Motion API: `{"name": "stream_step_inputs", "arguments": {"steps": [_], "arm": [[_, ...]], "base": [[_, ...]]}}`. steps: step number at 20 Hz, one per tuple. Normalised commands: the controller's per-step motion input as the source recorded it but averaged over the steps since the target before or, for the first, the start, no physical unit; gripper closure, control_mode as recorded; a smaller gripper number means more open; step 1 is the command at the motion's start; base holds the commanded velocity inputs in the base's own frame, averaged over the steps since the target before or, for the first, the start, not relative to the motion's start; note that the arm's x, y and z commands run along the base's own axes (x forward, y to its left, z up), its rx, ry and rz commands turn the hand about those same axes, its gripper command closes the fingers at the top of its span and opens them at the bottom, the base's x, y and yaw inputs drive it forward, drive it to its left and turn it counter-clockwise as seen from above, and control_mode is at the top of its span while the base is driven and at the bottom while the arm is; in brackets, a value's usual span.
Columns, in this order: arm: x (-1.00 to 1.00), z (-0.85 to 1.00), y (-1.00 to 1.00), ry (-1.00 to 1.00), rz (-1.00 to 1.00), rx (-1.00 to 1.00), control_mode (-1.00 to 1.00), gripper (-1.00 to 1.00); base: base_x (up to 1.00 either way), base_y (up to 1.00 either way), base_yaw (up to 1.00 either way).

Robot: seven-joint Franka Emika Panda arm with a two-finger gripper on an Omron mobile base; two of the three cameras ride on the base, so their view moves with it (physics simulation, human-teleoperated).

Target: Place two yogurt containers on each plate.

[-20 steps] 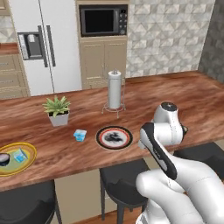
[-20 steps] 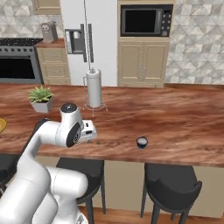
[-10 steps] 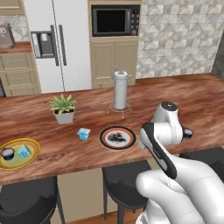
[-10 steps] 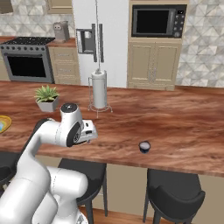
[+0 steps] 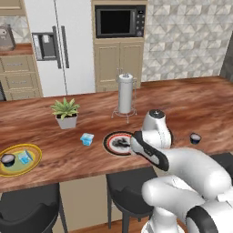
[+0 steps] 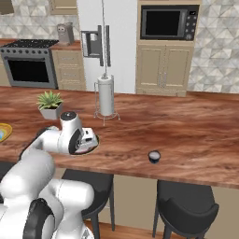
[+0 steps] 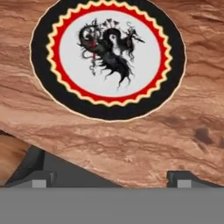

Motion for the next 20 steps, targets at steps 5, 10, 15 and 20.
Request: {"name": "stream_step_inputs", "arguments": {"steps": [5,10,15,20], "arm": [[1.0,0.0,0.87,0.19,0.0,0.0,-1.0,-1.0],[0.95,0.3,0.59,0.03,0.0,0.04,-1.0,-1.0],[0.71,0.45,0.38,0.0,-0.03,0.1,-1.0,-1.0],[0.35,0.21,0.44,0.12,-0.04,0.01,-1.0,-1.0]], "base": [[0.0,0.0,0.0],[0.0,0.0,0.0],[0.0,0.0,0.0],[0.0,0.0,0.0]]}}
